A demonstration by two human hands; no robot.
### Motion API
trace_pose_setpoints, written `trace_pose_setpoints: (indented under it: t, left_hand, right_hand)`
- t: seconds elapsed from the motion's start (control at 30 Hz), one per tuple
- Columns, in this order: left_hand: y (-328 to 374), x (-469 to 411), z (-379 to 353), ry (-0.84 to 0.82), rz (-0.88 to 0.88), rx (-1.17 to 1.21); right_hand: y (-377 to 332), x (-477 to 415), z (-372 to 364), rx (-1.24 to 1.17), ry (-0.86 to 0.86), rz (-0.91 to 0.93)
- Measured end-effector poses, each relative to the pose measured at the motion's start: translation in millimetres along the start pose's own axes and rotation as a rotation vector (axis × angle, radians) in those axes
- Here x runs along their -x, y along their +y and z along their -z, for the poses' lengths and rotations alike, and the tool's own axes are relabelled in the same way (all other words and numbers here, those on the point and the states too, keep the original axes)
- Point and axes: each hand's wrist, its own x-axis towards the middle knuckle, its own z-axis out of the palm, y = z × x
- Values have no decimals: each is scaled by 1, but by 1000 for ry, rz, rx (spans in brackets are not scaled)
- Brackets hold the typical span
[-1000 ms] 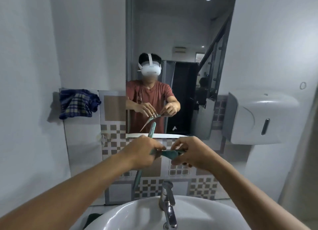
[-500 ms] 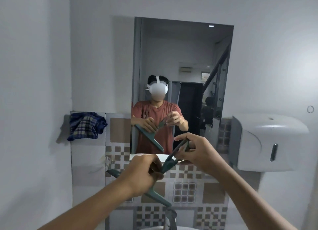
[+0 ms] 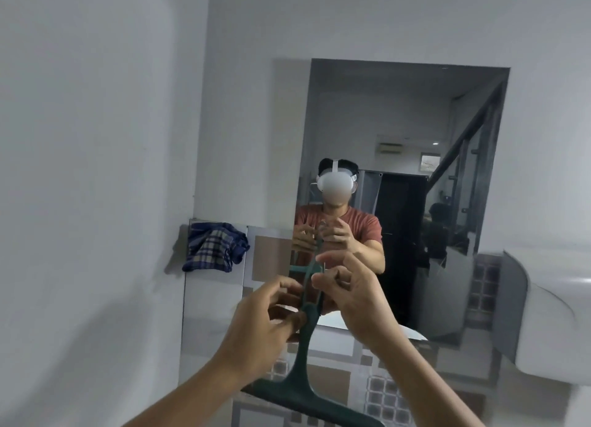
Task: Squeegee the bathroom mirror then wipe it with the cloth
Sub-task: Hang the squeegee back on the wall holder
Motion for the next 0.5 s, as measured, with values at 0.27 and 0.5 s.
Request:
trace_pose_setpoints:
  t: [0.27,0.5]
  left_hand:
    - [-66,18,37,63,104,-107]
    - [-121,9,56,94,225,-84]
  right_hand:
    - [61,-9,-59,-25,-156,-197]
    - [112,-23,-109,-38,-89,-309]
